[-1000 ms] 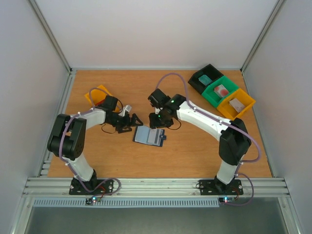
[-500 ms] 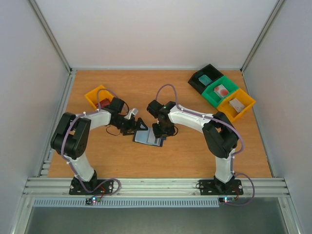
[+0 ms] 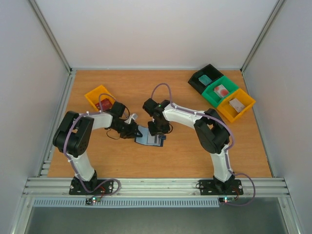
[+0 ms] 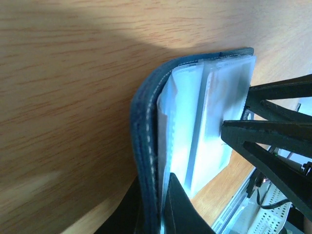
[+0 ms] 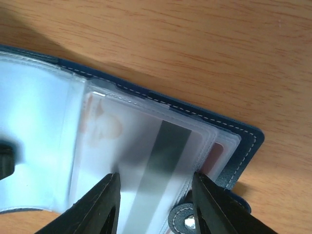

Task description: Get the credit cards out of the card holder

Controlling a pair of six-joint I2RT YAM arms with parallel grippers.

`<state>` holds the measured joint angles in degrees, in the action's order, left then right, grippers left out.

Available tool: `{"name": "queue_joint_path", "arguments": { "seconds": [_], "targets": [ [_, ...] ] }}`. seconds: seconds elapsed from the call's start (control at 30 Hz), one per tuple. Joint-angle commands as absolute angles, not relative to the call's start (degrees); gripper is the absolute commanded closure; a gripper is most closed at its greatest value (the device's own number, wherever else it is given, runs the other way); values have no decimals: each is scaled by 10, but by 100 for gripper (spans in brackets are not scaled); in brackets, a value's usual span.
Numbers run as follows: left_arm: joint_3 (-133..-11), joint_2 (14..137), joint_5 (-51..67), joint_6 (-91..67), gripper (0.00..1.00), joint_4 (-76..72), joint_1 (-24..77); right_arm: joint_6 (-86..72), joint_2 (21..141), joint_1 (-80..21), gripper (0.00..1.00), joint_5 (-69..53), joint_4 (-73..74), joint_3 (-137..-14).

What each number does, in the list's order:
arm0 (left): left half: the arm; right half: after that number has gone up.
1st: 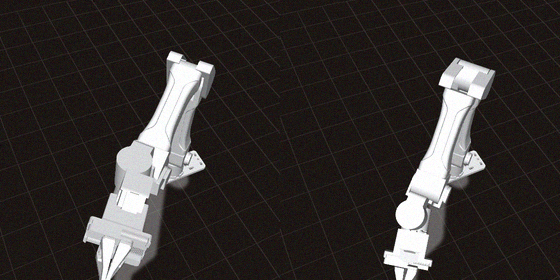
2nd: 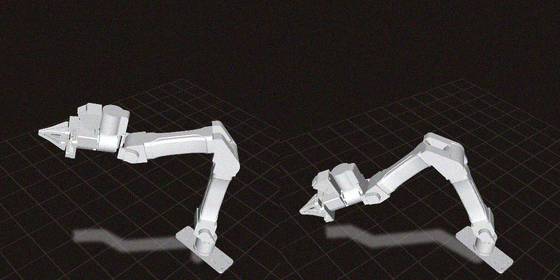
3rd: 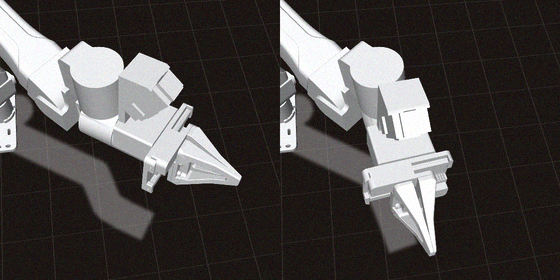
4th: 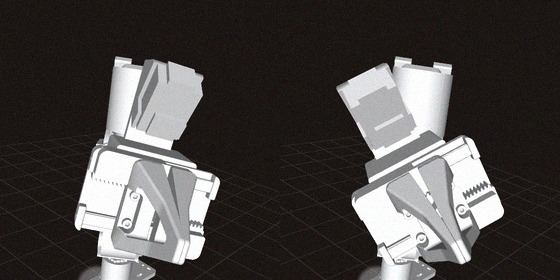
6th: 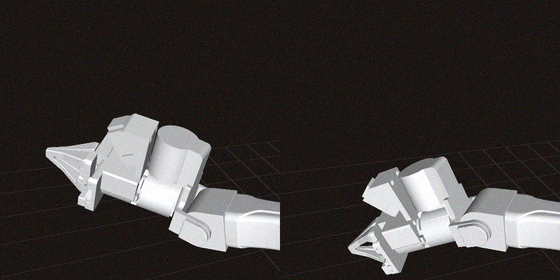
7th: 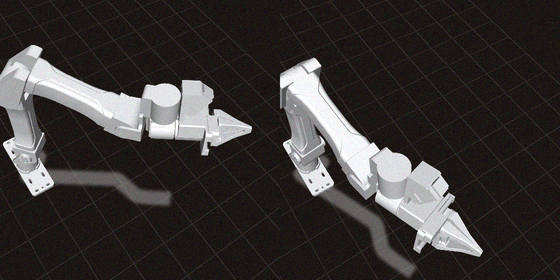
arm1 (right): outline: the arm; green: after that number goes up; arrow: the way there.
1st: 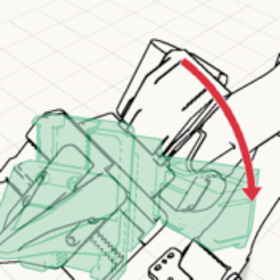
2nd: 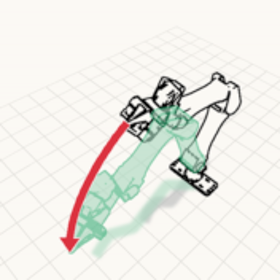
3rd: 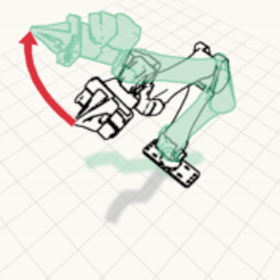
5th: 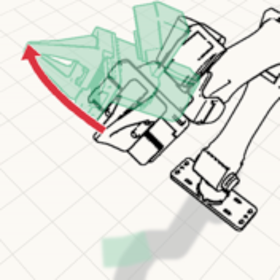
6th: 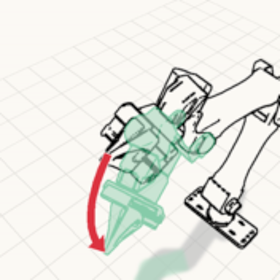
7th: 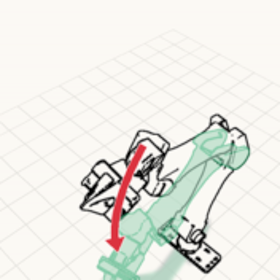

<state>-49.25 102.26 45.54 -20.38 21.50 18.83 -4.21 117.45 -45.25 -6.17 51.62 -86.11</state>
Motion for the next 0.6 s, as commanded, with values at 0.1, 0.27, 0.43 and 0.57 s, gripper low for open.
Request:
{"name": "queue_joint_path", "arguments": {
  "seconds": [0.1, 0.27, 0.43, 0.57],
  "targets": [
    [-481, 1026, 436, -242, 100, 191, 191, -77, 1102, -415, 57, -290, 358, -807],
    [-483, 1025, 434, -241, 100, 195, 189, -106, 1086, -398, 57, -310, 327, -795],
    [-484, 1025, 436, -241, 100, 195, 188, -110, 1097, -398, 59, -312, 335, -787],
    [-484, 1025, 435, -239, 100, 196, 188, -128, 1097, -399, 61, -331, 307, -776]
  ]
}}
